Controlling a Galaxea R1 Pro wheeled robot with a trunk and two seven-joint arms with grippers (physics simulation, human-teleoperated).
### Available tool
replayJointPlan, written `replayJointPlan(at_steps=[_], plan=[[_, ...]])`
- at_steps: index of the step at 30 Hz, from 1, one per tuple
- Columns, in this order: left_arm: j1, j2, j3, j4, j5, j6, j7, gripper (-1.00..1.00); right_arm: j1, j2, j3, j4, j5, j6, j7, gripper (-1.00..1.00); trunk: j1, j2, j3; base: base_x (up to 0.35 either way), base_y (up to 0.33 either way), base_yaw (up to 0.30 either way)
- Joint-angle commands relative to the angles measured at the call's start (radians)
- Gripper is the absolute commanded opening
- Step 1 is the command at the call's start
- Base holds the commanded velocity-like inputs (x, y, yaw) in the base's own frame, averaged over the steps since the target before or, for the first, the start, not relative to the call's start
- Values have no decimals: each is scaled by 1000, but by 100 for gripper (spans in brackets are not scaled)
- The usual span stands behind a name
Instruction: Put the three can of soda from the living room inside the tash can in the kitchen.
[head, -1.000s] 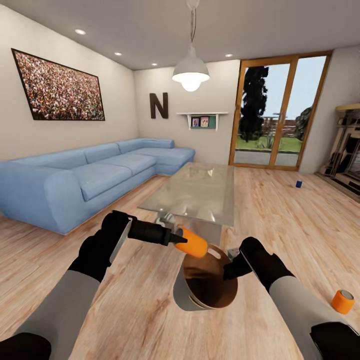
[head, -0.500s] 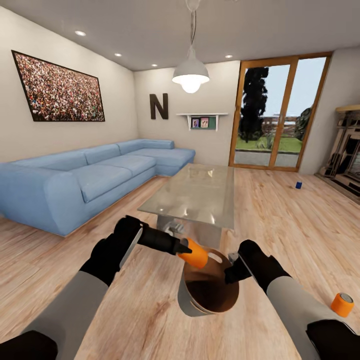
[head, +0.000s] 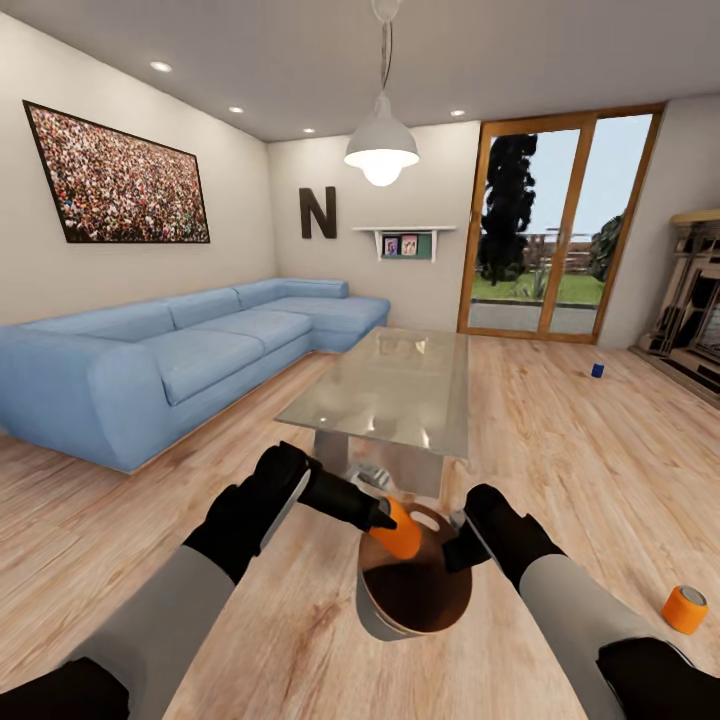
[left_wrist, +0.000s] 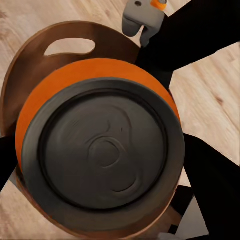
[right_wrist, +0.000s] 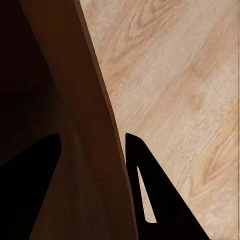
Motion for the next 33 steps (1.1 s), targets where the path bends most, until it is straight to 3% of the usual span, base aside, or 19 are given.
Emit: replayJointPlan(at_steps=[1,7,14,20,24,33], plan=[[0,-1,-3,1,-1,0,0,-100,0,1,-2,0,-20,3,3,-100,0,0,0,0,0,0],[0,-8,-51,34,0,0,1,-100,-1,0,-2,1,-20,3,0,-100,0,0,0,0,0,0],[0,-16,-66,81,-2,0,3,-100,0,1,-2,1,-20,3,0,-100,0,0,0,0,0,0],[0,-15,-155,86,-2,0,9,-100,0,13,-2,1,-19,3,0,-100,0,0,0,0,0,0],[0,-18,-180,87,-1,0,53,-100,0,20,-2,1,-18,3,0,-100,0,0,0,0,0,0],[1,-30,-187,132,4,0,182,-100,0,58,-1,1,-18,3,-42,-100,0,0,0,0,0,0]])
